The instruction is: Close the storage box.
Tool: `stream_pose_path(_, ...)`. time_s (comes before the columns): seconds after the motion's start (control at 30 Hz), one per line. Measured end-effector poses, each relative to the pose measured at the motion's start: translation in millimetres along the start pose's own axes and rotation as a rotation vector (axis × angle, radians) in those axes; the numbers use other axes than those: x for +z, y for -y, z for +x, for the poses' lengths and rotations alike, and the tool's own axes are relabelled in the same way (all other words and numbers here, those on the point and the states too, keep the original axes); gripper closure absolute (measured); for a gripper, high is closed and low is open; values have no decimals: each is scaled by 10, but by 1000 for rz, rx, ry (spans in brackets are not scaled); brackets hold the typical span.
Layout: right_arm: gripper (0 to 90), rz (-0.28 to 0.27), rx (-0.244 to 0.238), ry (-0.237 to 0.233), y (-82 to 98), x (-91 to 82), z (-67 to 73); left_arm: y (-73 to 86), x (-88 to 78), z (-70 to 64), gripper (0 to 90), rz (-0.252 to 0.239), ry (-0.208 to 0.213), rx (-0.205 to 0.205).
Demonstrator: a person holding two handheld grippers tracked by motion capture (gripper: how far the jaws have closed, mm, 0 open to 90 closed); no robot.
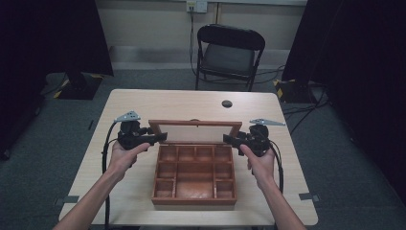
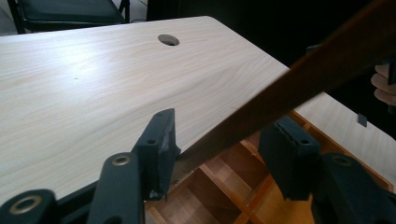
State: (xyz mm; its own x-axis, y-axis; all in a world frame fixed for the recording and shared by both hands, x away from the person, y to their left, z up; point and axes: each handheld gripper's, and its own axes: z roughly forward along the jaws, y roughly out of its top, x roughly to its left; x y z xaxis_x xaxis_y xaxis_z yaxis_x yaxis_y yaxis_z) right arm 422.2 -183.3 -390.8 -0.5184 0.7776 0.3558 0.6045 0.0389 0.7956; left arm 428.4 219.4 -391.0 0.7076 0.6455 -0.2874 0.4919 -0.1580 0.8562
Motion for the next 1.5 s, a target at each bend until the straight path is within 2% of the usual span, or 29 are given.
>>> stream_pose_path(0.03,346,6,-2,-1,10,-3,2,1,-5,-4,459,7,-1,12)
stream_pose_path(0.4,328,15,-6,9,100,-127,3,29,-26,-53,402,13,6,15)
stream_pose_path(0.6,326,49,-8,24,171,-170,-30,19,-26,-60,308,15,-3,5)
stream_pose_path(0.7,327,53,-14,48,187,-246,-46,23,-24,-59,256,25,-4,-10)
stream_pose_path(0.97,344,39,-11,59,155,-357,-107,47,-35,-65,204,42,-9,-5)
stream_pose_path(1.1,346,46,-39,74,108,-368,-86,68,-47,-61,189,23,-4,-20)
stream_pose_path(1.2,346,58,-48,79,95,-369,-78,71,-64,-57,182,23,-6,-13)
stream_pose_path(1.5,376,67,-36,91,108,-413,-115,89,-70,-59,161,23,-5,-16)
